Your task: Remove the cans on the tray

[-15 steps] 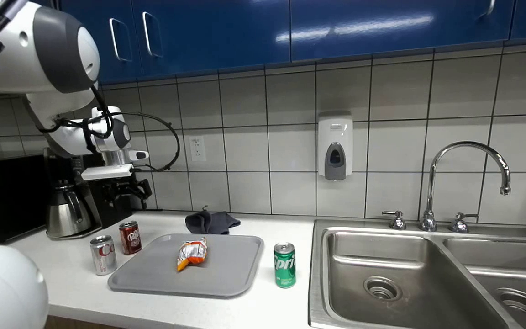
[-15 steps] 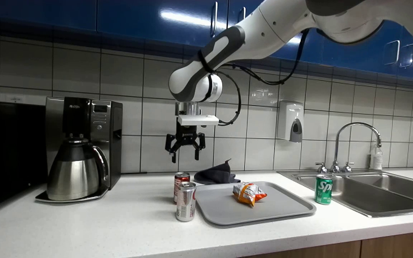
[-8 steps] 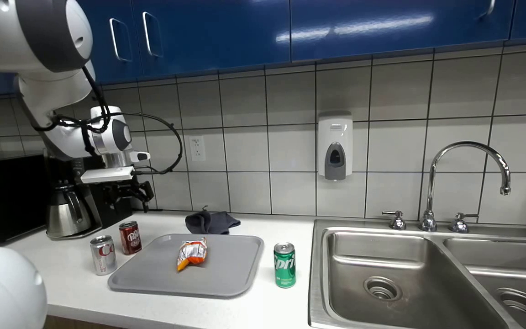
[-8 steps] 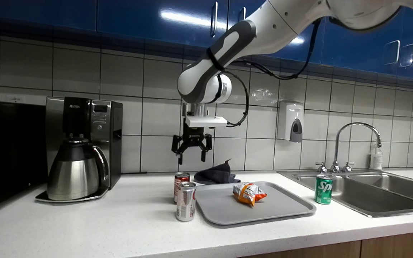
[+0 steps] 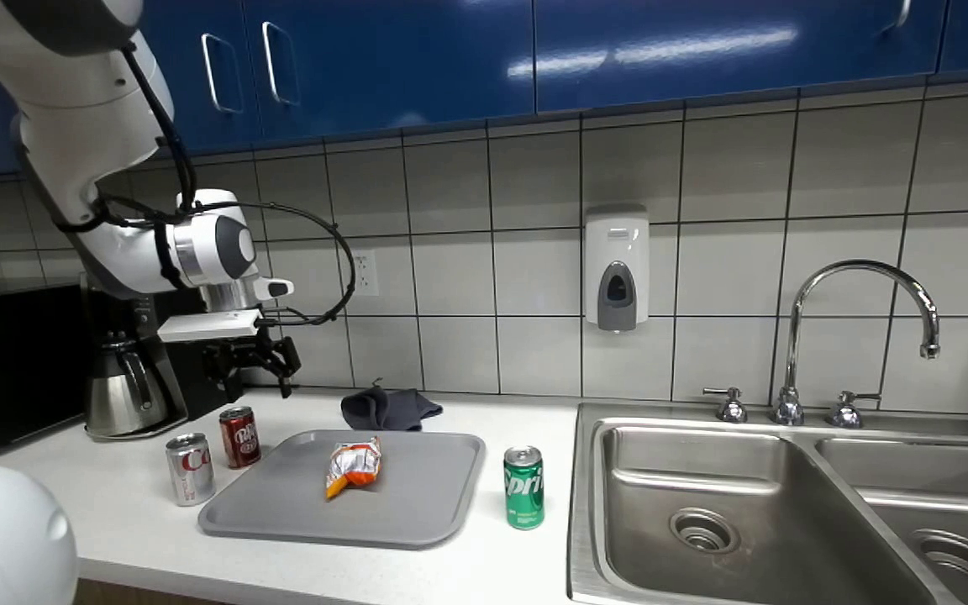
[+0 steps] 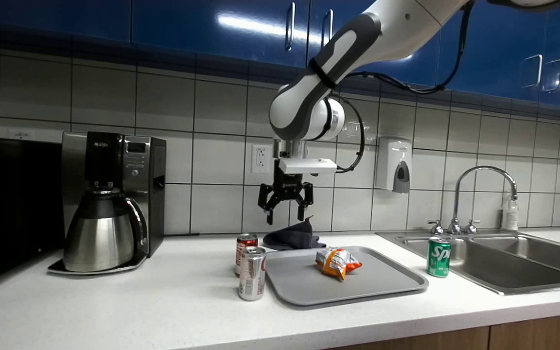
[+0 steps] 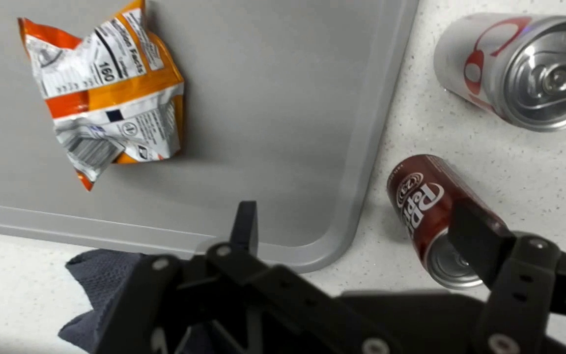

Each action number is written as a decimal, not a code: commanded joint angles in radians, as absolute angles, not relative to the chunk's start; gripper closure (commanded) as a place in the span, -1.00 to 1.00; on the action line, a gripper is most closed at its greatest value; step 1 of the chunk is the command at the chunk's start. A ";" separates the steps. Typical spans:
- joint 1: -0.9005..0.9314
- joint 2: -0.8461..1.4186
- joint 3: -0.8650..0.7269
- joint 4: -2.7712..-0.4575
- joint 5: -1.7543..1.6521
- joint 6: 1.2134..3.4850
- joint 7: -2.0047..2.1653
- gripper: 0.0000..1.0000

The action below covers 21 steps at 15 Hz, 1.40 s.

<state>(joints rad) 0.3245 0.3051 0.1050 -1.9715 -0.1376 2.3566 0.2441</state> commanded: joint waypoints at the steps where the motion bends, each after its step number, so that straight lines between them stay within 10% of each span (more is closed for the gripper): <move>1: 0.276 0.165 0.124 -2.131 -0.117 2.383 0.211 -1.00; 21: 0.185 -0.169 0.132 -2.467 -0.046 2.354 0.190 -1.00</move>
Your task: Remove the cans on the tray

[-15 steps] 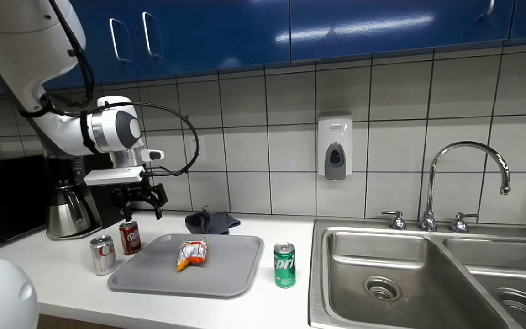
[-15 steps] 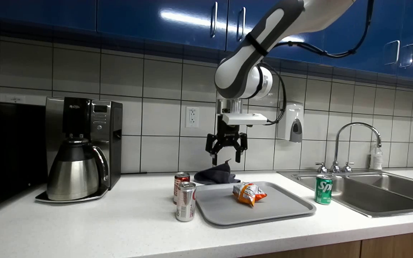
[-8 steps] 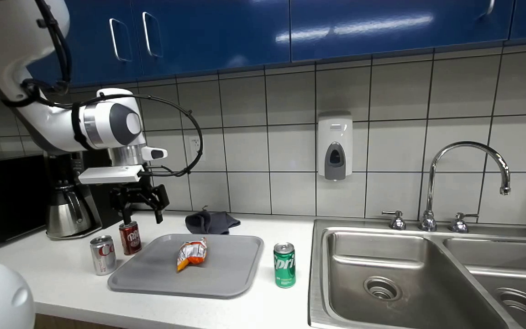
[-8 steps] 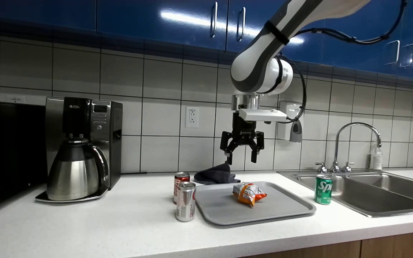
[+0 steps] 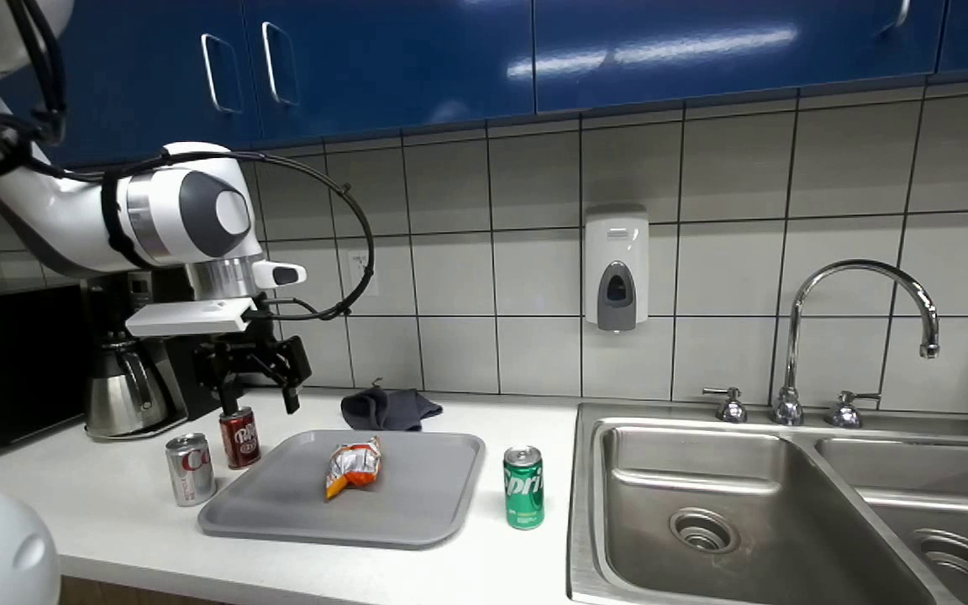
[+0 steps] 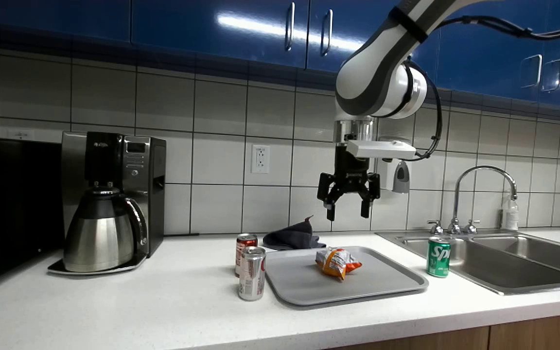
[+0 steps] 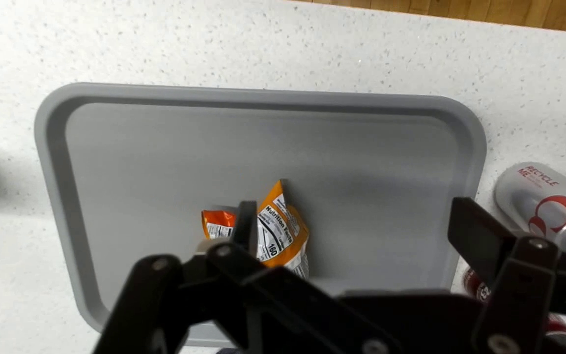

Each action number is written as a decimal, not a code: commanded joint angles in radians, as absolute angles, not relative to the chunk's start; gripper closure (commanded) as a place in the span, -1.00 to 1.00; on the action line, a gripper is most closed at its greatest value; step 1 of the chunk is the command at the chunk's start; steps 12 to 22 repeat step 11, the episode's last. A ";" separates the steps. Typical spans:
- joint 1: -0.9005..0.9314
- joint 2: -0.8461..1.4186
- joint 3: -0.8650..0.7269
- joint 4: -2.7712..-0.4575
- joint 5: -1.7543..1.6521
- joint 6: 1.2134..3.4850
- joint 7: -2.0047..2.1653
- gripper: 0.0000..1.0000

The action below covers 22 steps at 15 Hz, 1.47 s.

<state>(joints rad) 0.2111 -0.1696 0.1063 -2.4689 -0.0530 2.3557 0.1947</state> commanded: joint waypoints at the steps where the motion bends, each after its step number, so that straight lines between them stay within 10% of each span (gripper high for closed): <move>1: 0.185 -0.182 0.132 -2.479 -0.046 2.354 0.189 -1.00; 22: 0.184 -0.199 0.133 -2.495 -0.045 2.354 0.189 -1.00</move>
